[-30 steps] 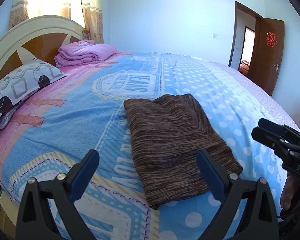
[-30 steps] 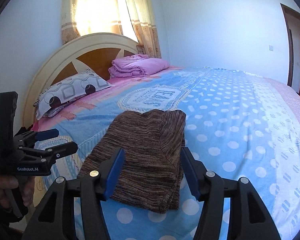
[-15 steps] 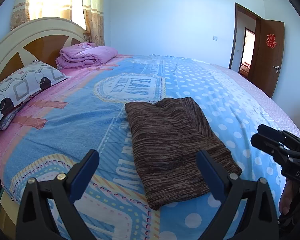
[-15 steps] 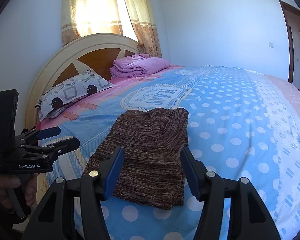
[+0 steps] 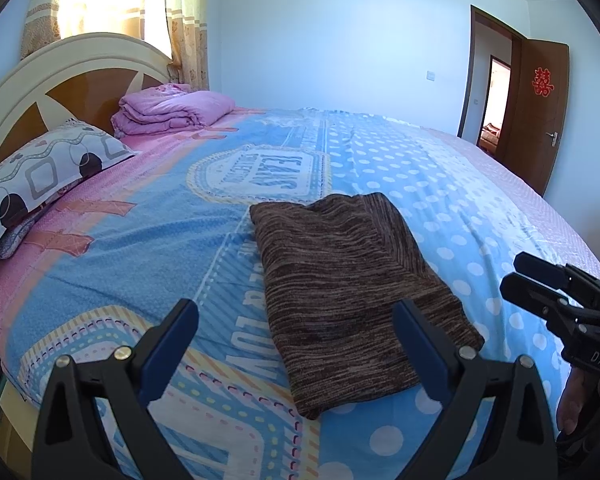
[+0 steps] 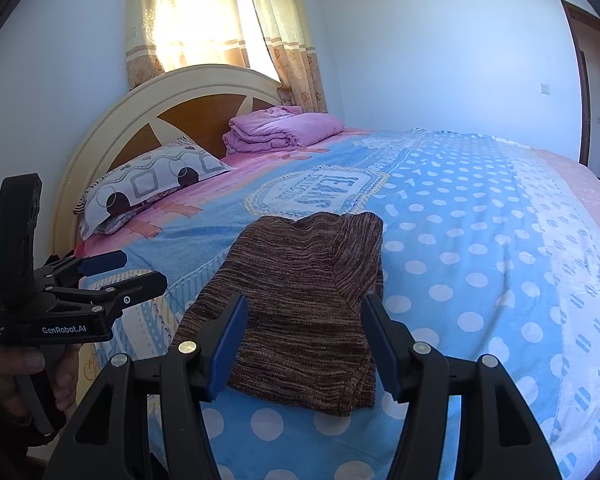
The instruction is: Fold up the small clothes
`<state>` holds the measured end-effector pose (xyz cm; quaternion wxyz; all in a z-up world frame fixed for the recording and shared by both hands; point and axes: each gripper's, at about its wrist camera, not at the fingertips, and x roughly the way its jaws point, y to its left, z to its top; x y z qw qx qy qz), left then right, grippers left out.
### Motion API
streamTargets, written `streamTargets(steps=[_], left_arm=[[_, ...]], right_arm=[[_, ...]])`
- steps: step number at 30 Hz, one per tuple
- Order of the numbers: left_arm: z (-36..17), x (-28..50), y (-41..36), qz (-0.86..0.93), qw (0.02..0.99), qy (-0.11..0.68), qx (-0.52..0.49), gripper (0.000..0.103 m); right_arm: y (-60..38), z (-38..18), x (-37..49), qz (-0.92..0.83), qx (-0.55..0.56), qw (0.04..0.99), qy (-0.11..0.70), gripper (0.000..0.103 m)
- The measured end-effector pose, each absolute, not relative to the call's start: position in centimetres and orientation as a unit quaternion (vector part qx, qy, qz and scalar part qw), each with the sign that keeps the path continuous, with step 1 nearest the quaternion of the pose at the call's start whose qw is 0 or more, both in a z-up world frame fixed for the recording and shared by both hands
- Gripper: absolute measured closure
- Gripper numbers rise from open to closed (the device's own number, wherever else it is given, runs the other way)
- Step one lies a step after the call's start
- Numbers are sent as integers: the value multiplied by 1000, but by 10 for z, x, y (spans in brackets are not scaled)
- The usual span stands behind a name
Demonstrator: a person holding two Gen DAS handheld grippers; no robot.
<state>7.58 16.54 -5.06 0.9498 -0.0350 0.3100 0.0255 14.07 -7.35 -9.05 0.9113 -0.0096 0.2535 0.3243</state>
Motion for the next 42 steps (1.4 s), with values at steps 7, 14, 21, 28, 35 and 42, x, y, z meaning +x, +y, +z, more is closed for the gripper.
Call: streamTargets(steps=[7,14,21,28,35,42], left_arm=[[-51,76,166,27,949,311,-37,3],[-52,77,167,27,949,312,-38,3],[-53,77,169,28,948,315,-39,3],[-54,78,166,27,947,319,-34,3],[-50,77,166,31,951,307,-33,0],[-44,75,168,46,955,292,-32,0]], right_arm=[[-74,-91,140,326,-9,912,251,43],[-72,-91,139,326,-10,911,253,43],[-70,-92,138,326,-11,910,255,43],[-71,-91,137,327,-6,913,245,43],[-76,-87,134,325,-2,917,232,43],[-78,-82,129,325,-4,921,213,43]])
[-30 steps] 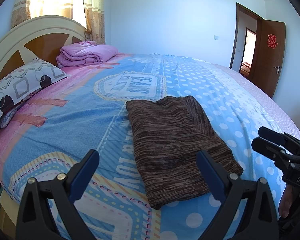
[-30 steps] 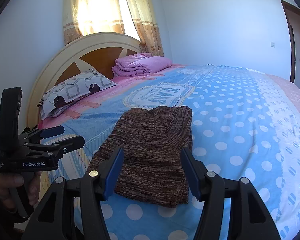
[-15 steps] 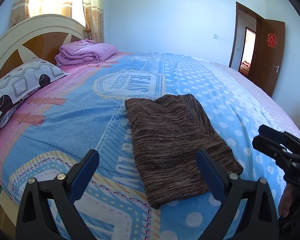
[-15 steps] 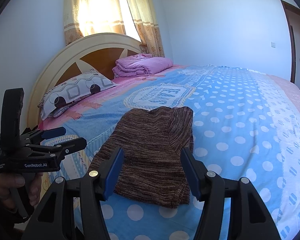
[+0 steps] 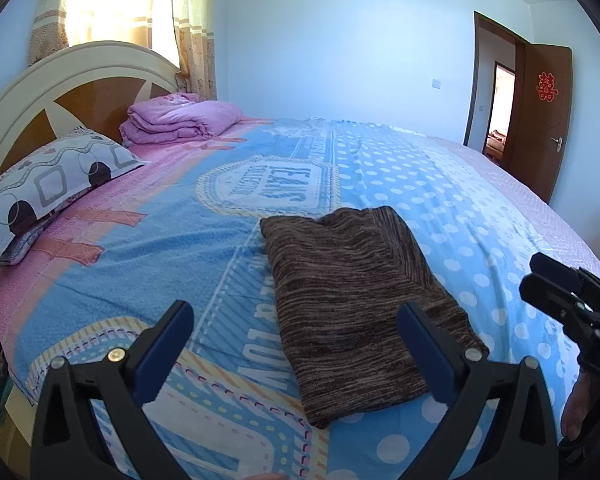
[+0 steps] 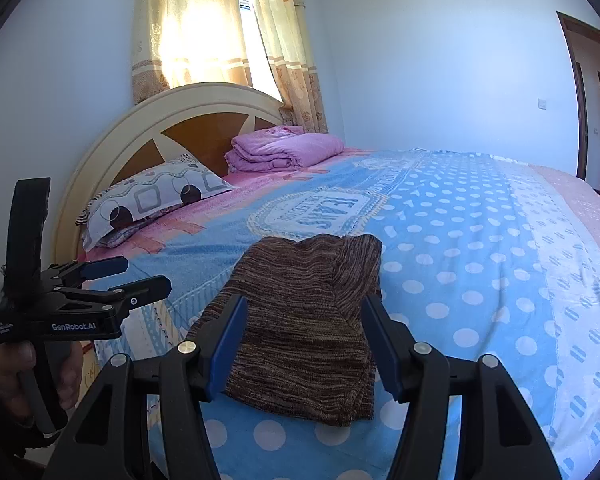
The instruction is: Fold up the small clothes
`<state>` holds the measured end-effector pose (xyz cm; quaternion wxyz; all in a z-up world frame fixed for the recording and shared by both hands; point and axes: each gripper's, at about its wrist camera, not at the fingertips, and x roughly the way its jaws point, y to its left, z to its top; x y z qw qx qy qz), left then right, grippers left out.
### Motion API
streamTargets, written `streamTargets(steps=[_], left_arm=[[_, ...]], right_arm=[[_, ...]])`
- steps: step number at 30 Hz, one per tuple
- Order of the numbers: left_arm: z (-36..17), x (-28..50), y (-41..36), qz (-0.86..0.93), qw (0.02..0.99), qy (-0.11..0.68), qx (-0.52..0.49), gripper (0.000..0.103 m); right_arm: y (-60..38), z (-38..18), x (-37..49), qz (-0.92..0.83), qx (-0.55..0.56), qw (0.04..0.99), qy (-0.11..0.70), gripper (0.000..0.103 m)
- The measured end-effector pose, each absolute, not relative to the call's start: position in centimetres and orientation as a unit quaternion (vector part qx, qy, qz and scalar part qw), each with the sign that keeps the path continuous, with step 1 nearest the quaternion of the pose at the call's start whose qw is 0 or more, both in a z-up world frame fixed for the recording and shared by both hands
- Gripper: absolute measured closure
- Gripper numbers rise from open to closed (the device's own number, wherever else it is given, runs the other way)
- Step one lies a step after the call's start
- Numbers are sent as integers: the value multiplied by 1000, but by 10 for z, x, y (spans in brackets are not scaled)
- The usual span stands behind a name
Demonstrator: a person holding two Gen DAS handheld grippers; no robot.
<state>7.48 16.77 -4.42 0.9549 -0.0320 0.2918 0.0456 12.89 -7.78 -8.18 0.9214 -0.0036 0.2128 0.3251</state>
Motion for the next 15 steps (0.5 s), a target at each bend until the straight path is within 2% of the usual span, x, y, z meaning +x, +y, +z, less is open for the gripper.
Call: streamTargets(steps=[15], left_arm=[[-49,75,176,74,956,284,-19,0]], right_arm=[[-74,-83,126,331,-8,919,216,42]])
